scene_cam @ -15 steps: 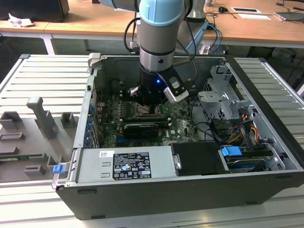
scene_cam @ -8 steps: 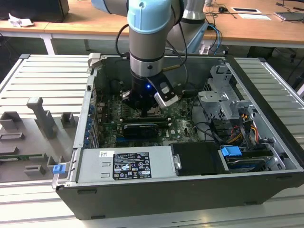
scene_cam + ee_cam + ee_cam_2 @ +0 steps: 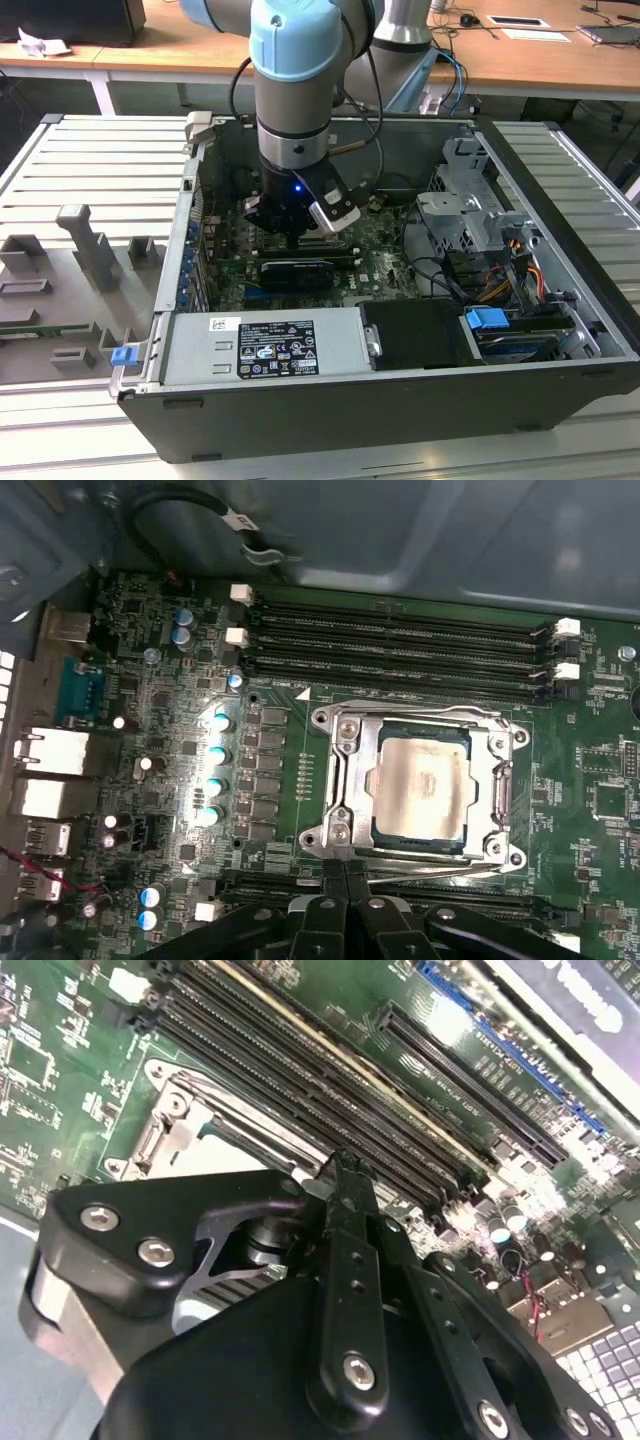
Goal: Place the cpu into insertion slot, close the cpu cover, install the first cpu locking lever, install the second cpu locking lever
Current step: 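Install the second cpu locking lever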
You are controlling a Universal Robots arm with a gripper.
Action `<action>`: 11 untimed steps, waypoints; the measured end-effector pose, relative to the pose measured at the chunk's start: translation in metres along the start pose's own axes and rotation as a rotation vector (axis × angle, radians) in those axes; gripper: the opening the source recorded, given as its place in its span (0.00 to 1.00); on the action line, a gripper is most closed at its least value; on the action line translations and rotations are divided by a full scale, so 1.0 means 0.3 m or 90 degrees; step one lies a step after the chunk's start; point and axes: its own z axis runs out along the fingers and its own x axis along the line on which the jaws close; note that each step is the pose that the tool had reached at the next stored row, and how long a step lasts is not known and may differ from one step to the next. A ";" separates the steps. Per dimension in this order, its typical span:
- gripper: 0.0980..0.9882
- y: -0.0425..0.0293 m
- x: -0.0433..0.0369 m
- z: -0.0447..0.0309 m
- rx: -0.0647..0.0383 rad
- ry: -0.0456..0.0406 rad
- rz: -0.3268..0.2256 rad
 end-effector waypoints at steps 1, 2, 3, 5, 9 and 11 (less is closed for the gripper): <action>0.01 -0.004 0.005 -0.001 -0.003 -0.0003 0.000; 0.01 -0.011 0.011 -0.001 -0.011 -0.0010 0.000; 0.01 -0.016 0.016 -0.002 -0.017 -0.0016 0.000; 0.01 -0.024 0.023 0.000 -0.030 -0.0028 0.001; 0.01 -0.036 0.031 0.006 -0.044 -0.0042 0.001; 0.01 -0.041 0.034 0.011 -0.057 -0.0053 0.001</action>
